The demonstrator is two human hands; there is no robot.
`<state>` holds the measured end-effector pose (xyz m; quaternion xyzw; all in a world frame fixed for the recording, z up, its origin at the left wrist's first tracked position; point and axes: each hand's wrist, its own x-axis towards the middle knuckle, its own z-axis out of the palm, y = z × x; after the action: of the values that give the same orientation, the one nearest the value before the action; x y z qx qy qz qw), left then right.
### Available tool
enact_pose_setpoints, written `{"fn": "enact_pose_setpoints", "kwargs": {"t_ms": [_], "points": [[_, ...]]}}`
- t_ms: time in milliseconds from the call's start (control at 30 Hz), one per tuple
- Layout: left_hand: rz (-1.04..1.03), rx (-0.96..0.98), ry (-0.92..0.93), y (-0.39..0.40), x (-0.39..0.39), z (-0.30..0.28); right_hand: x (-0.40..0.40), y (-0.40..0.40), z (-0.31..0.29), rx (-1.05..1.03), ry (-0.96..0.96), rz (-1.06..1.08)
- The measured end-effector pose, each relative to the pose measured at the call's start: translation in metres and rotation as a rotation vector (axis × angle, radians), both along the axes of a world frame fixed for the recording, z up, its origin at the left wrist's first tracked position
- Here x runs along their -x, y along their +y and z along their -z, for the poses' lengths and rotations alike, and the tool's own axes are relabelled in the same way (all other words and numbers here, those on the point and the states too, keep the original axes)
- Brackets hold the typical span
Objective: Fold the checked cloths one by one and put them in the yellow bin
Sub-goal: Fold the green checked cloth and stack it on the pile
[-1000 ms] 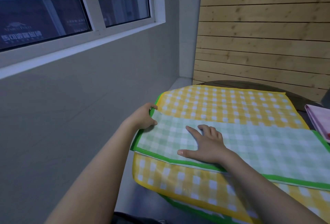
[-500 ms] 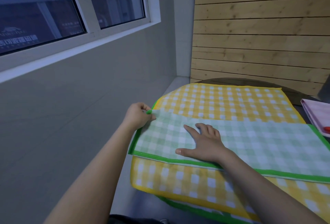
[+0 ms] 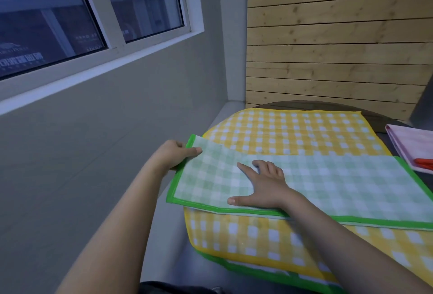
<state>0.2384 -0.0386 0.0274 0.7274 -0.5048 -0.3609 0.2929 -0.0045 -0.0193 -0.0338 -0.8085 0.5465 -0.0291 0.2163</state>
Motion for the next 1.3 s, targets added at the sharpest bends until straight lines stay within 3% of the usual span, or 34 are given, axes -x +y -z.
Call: {"fn": "enact_pose_setpoints", "kwargs": {"t_ms": [100,333,433,600,833,1000,1167,1300], "points": [[0.045,-0.049,-0.027,0.002,-0.001,-0.008,0.001,-0.001,-0.003,-0.032,0.016,-0.02],[0.075,-0.001,0.191,0.003,0.016,-0.023,0.002,0.002,-0.012,-0.101,0.084,-0.042],[0.094,0.016,0.279,0.011,0.037,-0.037,0.004,0.005,-0.014,-0.086,0.022,-0.058],[0.128,0.047,0.33,0.013,0.083,-0.052,0.043,0.019,-0.028,-0.235,-0.636,0.139],[0.235,0.013,0.279,0.012,0.154,-0.044,0.11,0.037,-0.038,-0.347,-1.085,0.405],[0.312,-0.02,0.208,0.013,0.197,-0.016,0.116,0.048,-0.051,-0.338,-1.015,0.434],[0.368,-0.048,0.124,0.013,0.223,0.016,0.121,0.061,-0.032,-0.213,-0.553,0.436],[0.355,0.011,0.151,0.011,0.231,0.026,0.12,0.063,-0.02,-0.118,-0.512,0.452]]}}
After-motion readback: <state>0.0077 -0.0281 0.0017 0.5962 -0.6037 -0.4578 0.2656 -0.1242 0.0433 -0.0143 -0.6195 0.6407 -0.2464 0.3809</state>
